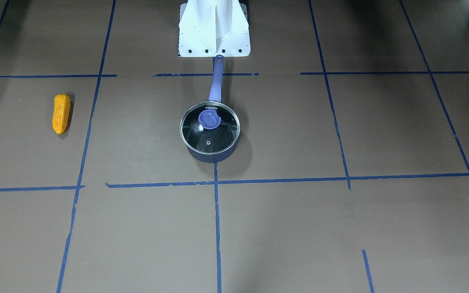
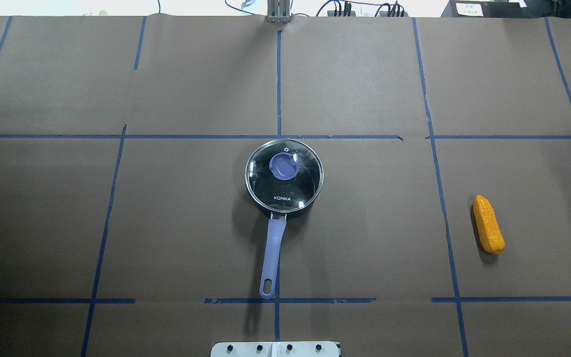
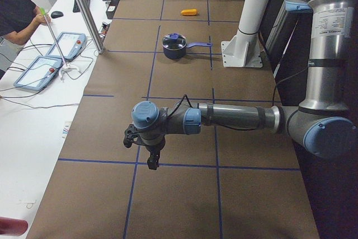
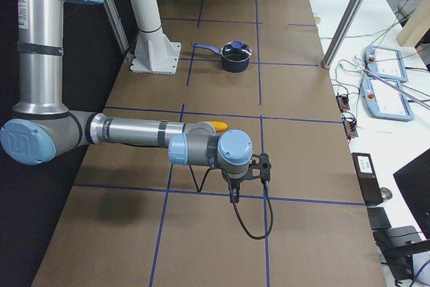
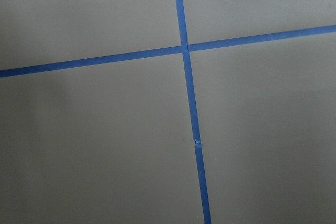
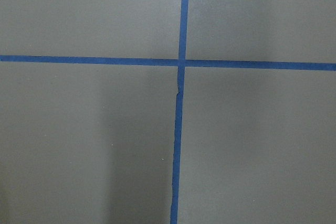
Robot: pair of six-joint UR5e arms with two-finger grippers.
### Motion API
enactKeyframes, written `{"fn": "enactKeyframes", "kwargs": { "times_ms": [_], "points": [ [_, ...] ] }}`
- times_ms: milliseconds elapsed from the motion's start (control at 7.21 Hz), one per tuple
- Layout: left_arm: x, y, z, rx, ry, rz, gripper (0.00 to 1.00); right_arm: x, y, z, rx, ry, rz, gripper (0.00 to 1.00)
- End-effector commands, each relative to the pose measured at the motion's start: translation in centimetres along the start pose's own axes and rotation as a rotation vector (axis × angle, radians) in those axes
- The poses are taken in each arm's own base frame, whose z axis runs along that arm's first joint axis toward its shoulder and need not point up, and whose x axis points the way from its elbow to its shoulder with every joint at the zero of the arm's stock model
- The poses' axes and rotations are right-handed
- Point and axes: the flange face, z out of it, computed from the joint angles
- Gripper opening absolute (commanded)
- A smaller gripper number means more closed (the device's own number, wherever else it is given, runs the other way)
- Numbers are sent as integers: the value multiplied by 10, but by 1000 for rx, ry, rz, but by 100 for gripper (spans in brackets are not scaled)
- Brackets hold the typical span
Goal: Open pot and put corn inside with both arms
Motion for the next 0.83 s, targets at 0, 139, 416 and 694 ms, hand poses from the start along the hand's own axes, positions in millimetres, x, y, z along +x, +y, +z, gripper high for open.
{"fn": "enactKeyframes", "kwargs": {
  "times_ms": [0, 139, 416, 694],
  "points": [
    [5, -2, -4, 11, 0, 6, 100, 0, -1, -1, 2, 0, 2, 100],
    [26, -8, -26, 47, -9, 37, 100, -1, -1, -1, 2, 0, -2, 100],
    [114, -12, -62, 79, -4, 5, 100, -3, -3, -2, 5, 2, -5, 100],
    [273, -4, -52, 16, 42, -56, 100, -1, -2, -1, 1, 3, -2, 100]
  ]
}}
